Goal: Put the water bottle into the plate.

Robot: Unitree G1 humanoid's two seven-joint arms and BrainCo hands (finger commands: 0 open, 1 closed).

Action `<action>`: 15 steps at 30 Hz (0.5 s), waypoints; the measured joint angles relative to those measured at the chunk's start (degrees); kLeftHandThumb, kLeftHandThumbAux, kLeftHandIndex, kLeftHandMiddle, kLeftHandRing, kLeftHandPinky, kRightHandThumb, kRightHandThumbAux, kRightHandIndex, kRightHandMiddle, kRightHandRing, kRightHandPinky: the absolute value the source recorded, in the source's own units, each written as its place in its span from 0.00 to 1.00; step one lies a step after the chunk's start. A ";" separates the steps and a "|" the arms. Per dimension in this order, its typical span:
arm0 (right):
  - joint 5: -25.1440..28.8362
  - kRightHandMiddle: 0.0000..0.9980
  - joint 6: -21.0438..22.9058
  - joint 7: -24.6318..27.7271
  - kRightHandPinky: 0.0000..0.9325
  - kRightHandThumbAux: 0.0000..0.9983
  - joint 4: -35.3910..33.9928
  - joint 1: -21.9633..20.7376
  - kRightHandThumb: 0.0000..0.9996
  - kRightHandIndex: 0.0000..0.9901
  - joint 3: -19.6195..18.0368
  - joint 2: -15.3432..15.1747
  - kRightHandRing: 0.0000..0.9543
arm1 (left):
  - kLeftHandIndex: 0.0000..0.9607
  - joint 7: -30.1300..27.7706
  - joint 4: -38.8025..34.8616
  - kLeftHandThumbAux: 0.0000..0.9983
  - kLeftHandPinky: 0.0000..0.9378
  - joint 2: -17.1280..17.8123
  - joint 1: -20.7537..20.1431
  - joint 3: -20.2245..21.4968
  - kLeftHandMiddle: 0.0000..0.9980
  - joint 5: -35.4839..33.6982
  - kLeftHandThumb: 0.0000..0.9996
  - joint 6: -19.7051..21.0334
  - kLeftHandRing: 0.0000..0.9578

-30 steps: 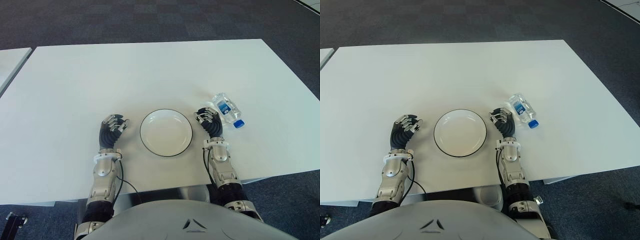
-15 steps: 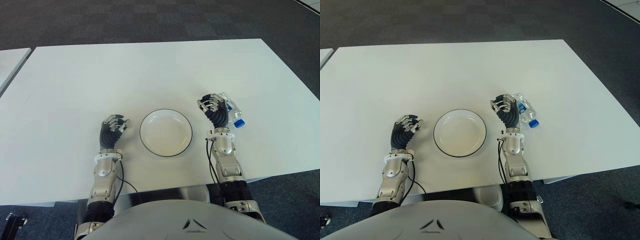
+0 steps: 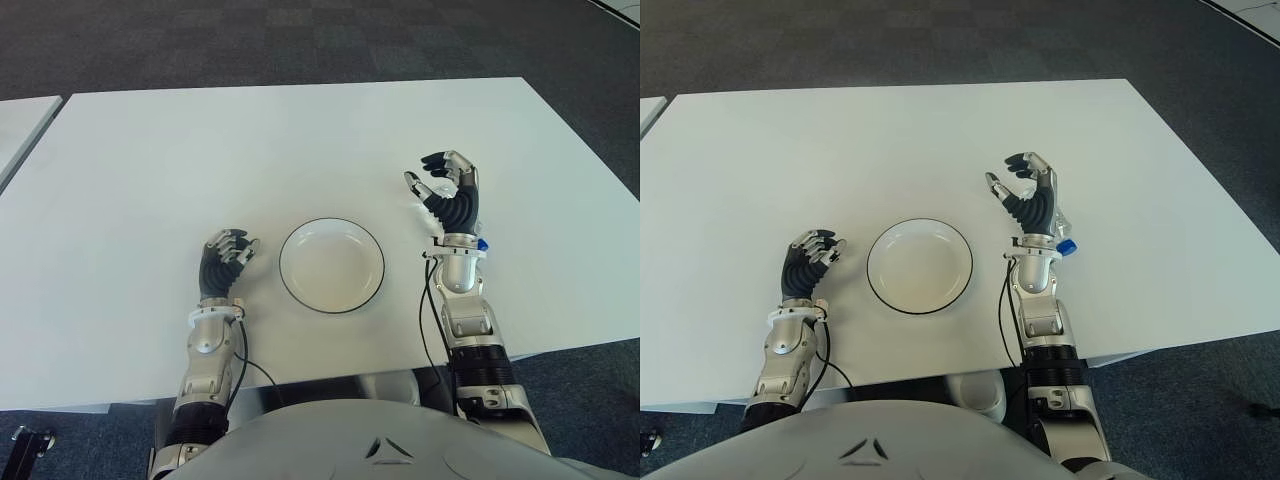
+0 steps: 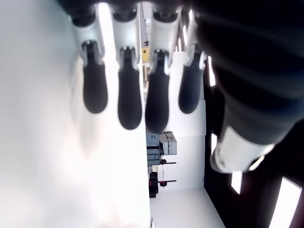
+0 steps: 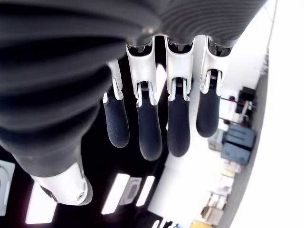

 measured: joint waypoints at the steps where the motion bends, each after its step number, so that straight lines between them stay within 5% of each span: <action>1: -1.70 0.20 0.07 -1.09 0.25 0.73 0.06 -0.20 0.58 0.18 0.16 -0.53 0.22 | 0.45 0.00 0.00 0.72 0.57 0.00 0.00 0.00 0.55 0.00 0.71 0.00 0.57; 7: -13.19 0.08 5.02 -9.20 0.15 0.64 0.14 -1.84 0.52 0.03 1.39 -1.68 0.10 | 0.45 0.01 -0.13 0.72 0.57 0.00 0.06 0.00 0.56 0.06 0.71 0.25 0.57; 15: -21.01 0.01 16.09 -12.63 0.02 0.52 2.63 -5.14 0.52 0.00 3.10 -1.73 0.01 | 0.45 0.00 -0.33 0.72 0.58 0.01 0.14 -0.06 0.57 0.04 0.71 0.50 0.58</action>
